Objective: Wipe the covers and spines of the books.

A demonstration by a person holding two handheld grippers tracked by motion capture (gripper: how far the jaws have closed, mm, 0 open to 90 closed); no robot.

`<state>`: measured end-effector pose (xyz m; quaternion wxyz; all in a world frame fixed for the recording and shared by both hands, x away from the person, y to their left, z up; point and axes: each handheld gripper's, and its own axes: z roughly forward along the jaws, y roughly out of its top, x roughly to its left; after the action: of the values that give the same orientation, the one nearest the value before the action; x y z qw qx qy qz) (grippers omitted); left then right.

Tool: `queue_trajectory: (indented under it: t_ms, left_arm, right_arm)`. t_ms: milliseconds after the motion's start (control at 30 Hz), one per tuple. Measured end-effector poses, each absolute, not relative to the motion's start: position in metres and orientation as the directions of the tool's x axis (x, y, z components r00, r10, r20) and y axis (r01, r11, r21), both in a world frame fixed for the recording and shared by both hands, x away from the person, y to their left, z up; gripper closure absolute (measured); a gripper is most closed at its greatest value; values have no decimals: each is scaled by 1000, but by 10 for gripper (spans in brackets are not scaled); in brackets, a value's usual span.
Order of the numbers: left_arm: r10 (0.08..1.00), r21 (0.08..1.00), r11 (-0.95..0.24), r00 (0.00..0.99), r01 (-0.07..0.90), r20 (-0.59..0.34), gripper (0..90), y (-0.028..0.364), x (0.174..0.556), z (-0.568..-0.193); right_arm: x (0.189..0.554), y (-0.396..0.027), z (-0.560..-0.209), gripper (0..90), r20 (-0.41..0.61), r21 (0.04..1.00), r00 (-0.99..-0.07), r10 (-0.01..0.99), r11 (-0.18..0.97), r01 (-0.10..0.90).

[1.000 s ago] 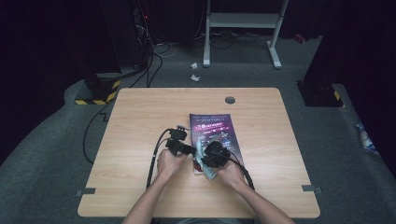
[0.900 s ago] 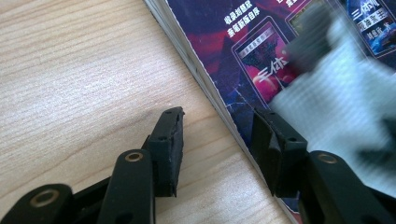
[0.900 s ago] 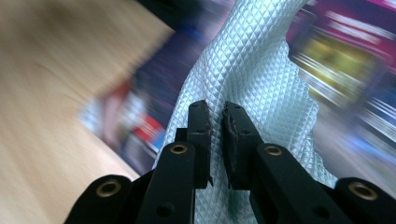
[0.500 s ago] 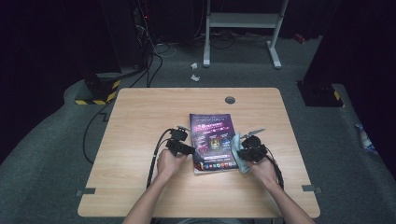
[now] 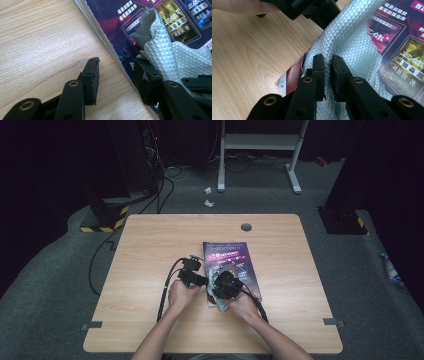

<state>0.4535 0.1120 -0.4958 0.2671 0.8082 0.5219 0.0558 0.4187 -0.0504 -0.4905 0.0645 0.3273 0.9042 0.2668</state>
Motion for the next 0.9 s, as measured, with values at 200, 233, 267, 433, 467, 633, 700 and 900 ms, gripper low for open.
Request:
queue_trajectory:
  t_ms: [200,233,267,433,467,633,700,900]
  left_arm:
    - [874,492,-313,450,812,-186,554,112,453,-496]
    - [874,492,-313,450,812,-186,553,112,453,-496]
    - [873,491,-316,451,812,-184,553,112,453,-496]
    - [876,496,-305,444,813,-190,554,111,454,-496]
    - [877,498,-301,441,813,-190,556,110,454,-496]
    - [875,501,-303,445,810,-191,562,110,454,-497]
    - [871,503,-298,447,811,-205,571,110,454,-497]
    - [855,506,-314,471,803,-216,606,102,452,-497]
  right_arm:
    - [424,-74,-490,819,46,525,-758,650,630,572]
    - [426,-84,-490,819,40,524,-744,667,620,584]
    - [426,-84,-490,819,40,524,-744,667,620,584]
    - [440,-158,-489,817,42,528,-598,801,490,694]
    - [442,-165,-489,817,43,529,-580,814,474,704]
    - [451,-185,-488,815,51,541,-524,850,418,730]
    - [451,-184,-489,812,62,547,-518,853,405,733]
    - [451,-180,-491,805,77,556,-535,841,409,723]
